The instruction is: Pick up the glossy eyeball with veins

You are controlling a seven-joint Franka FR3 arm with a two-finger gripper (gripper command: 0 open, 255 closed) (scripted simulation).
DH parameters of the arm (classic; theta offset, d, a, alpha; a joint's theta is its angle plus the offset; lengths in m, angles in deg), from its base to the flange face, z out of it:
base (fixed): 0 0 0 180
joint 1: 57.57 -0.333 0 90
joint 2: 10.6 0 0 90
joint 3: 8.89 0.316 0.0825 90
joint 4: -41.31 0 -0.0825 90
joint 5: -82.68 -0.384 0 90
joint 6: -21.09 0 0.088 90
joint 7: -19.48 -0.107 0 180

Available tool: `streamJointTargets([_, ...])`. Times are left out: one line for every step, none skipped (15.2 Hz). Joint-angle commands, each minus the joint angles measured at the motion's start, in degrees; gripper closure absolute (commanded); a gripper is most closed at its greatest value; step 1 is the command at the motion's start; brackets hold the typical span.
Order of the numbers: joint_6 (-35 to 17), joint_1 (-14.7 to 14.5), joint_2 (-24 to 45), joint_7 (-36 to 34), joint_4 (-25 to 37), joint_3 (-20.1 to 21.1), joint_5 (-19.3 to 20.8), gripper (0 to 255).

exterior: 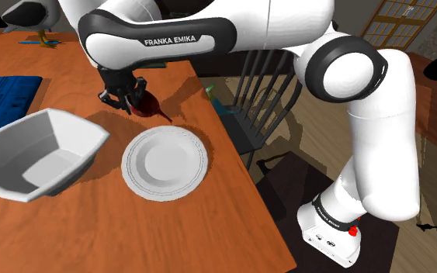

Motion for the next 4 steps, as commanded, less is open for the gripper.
streamJointTargets([1.5,-0.1,-0.3,0.3,1.3,0.1,-0.1,255])
streamJointTargets([2.2,-0.3,-0.2,0.5,2.1,0.1,-0.1,255])
streamJointTargets([2.3,-0.3,-0.2,0.5,2.2,0.1,-0.2,255])
streamJointTargets([2.3,-0.3,-0.2,0.5,2.2,0.1,-0.2,255])
